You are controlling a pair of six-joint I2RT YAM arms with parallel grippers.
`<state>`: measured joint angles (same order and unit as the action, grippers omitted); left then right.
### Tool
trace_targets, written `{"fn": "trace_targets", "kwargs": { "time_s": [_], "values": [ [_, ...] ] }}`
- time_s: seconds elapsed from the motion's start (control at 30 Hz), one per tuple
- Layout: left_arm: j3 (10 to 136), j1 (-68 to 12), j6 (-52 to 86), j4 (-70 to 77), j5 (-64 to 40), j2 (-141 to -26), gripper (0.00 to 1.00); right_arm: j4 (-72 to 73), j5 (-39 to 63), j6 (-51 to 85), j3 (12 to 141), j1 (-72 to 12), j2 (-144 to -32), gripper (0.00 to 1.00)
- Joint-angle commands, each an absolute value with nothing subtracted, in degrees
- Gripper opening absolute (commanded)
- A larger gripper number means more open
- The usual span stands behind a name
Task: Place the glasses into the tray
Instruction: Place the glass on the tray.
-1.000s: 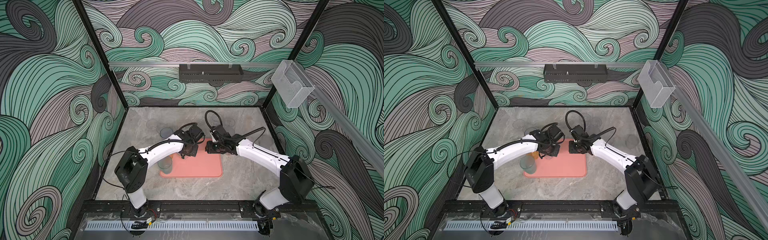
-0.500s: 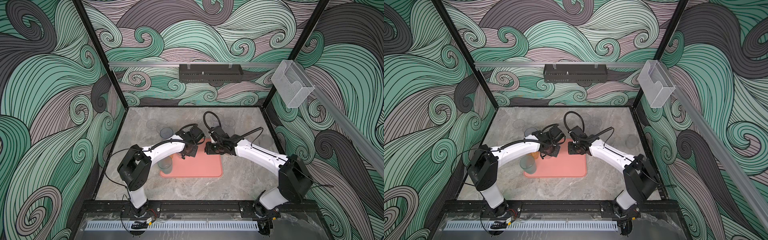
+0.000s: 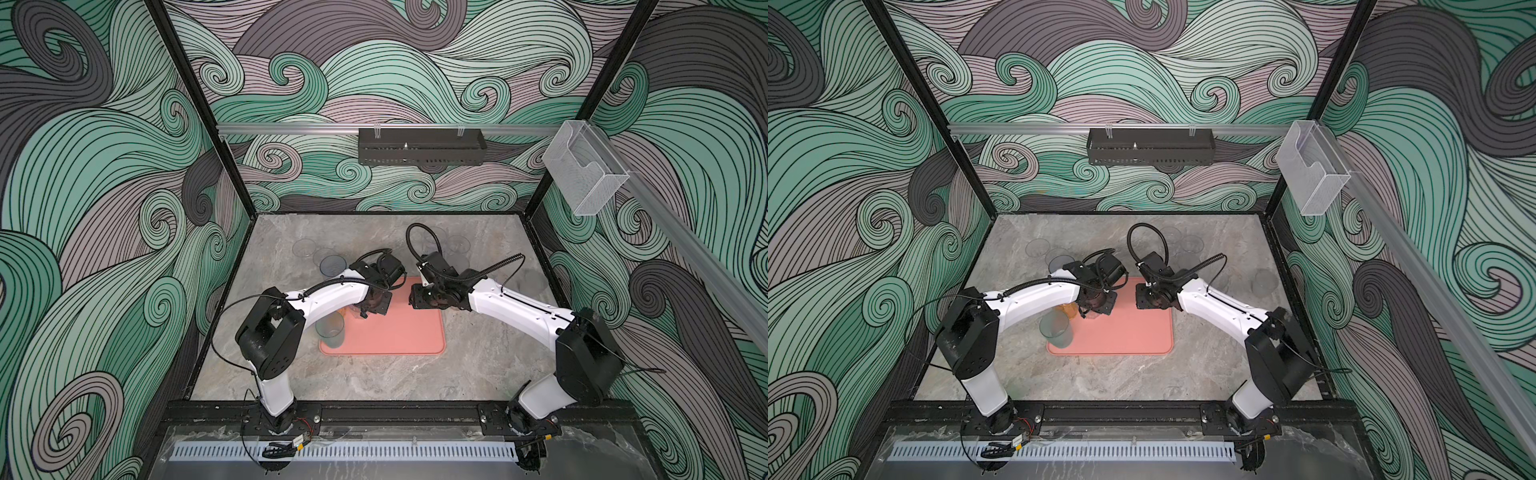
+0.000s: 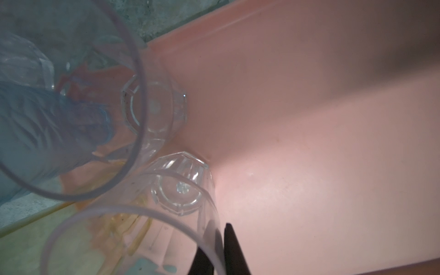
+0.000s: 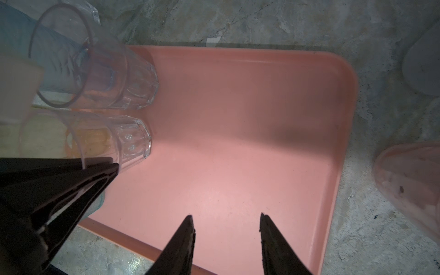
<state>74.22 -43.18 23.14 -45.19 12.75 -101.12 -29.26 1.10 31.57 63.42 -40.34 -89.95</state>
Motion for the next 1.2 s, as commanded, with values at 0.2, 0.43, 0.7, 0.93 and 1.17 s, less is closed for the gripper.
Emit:
{"fn": "trace_targets", "kwargs": {
  "time_s": [0.2,0.43,0.7,0.93,1.17],
  "values": [
    [76.19,-42.71,21.96,-46.27,15.38,-100.30,0.25,-29.01,-0.18,30.58,65.77,-40.82,-90.97,0.46],
    [78.97,-42.77,20.63,-48.96,15.62,-96.39,0.33,-31.50,0.39,27.54,69.61,-40.56,-91.97,0.47],
    [77.39,-42.80,12.28,-42.43,13.35,-84.61,0.45,-36.60,1.69,23.20,77.72,-38.04,-93.29,0.48],
    [67.15,-41.90,-0.10,-26.65,22.13,-74.01,0.66,-38.36,0.25,21.11,84.06,-32.88,-96.01,0.49],
    [62.29,-30.98,6.37,-24.18,18.70,-70.03,0.72,-40.87,-4.17,20.13,93.80,-26.54,-104.40,0.50]
  ]
}}
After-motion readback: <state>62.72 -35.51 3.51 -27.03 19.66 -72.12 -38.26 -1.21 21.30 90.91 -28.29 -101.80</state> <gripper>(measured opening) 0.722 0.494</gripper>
